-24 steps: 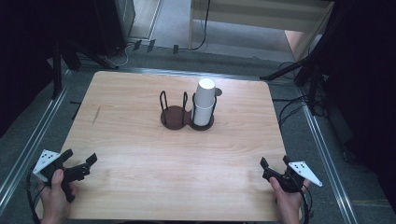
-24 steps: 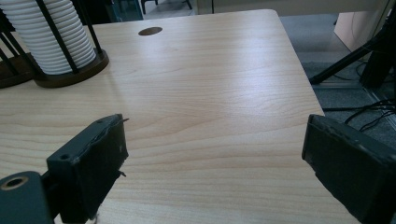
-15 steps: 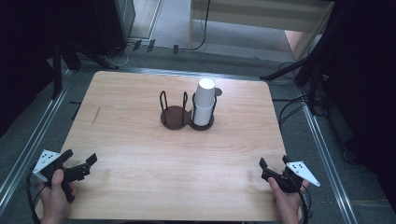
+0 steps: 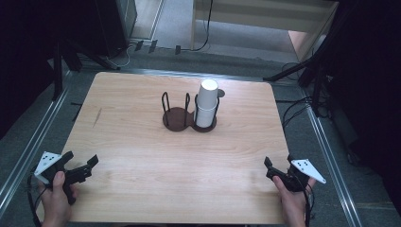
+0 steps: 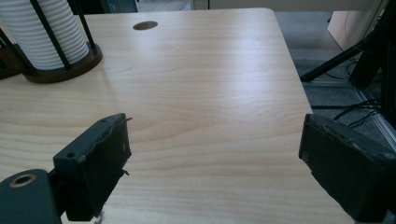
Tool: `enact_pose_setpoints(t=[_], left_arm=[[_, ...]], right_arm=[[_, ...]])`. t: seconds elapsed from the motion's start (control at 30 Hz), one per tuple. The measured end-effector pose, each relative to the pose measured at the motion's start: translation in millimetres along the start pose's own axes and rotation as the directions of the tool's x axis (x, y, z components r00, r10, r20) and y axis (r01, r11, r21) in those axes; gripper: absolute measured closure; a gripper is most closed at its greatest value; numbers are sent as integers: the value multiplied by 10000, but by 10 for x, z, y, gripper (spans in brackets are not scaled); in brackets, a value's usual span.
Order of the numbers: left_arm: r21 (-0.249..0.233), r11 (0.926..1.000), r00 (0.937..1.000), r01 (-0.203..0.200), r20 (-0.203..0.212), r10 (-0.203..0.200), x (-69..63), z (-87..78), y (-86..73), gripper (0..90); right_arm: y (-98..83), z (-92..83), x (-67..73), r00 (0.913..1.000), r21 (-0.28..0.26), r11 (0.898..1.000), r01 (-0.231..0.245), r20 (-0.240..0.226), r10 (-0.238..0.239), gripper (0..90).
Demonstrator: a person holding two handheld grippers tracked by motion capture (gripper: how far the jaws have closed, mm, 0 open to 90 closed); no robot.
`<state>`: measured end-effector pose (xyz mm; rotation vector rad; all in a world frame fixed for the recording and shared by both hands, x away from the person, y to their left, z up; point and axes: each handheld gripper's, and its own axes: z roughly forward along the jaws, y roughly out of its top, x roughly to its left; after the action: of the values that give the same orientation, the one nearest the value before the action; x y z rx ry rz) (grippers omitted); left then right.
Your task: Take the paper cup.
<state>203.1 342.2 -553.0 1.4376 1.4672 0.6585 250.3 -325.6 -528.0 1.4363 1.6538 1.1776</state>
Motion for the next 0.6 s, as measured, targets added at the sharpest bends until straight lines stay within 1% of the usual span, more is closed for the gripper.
enact_pose_setpoints(t=[0.03,0.1,0.13,0.2,0.23,0.27,0.3,0.33,0.37,0.4,0.43,0.47,0.5,0.53,0.57,0.6], left_arm=[[0,10000,10000,0,0,0,0,0,0,0],[-12,10000,10000,59,52,-59,5,-1,0,0],[13,10000,9999,89,61,-89,8,2,1,0],[26,10000,10000,67,58,-67,8,3,2,0],[38,10000,10000,53,60,-53,5,4,2,0],[43,10000,10000,51,55,-51,2,6,2,0],[52,10000,10000,51,54,-52,1,6,3,0],[46,10000,10000,59,46,-59,2,7,3,0],[73,10000,10000,62,53,-63,4,7,4,0],[73,10000,10000,62,53,-63,4,7,4,0],[82,9999,10000,64,43,-65,4,7,4,0],[77,10000,10000,63,42,-63,2,8,4,0],[77,10000,10000,63,42,-63,2,8,4,0],[86,9999,10000,70,47,-70,3,8,4,0],[82,9999,10000,81,49,-81,3,8,4,0],[63,10000,10000,60,76,-61,8,6,3,0]], right_arm=[[0,0,0,10000,0,10000,0,0,0,86],[64,2,34,10000,-31,10000,36,45,-36,87],[81,10,52,9999,-54,9999,128,6,-128,87],[118,29,101,9997,-47,9997,239,-7,-239,87],[118,29,101,9997,-47,9997,239,-7,-239,87],[140,39,125,9998,-64,9998,191,-46,-192,86],[202,63,176,9997,-133,9998,173,-165,-176,86],[202,63,176,9997,-133,9998,173,-165,-176,86],[257,89,221,9993,-167,9997,203,-303,-208,86],[257,89,221,9993,-167,9997,203,-303,-208,86],[289,104,250,9989,-188,9995,265,-375,-272,86],[353,135,317,9981,-205,9989,422,-434,-431,86],[353,135,317,9981,-205,9989,422,-434,-431,86],[385,152,349,9975,-230,9985,492,-497,-503,86],[447,181,417,9963,-277,9980,574,-631,-591,86],[475,195,451,9959,-313,9979,574,-676,-594,86]])
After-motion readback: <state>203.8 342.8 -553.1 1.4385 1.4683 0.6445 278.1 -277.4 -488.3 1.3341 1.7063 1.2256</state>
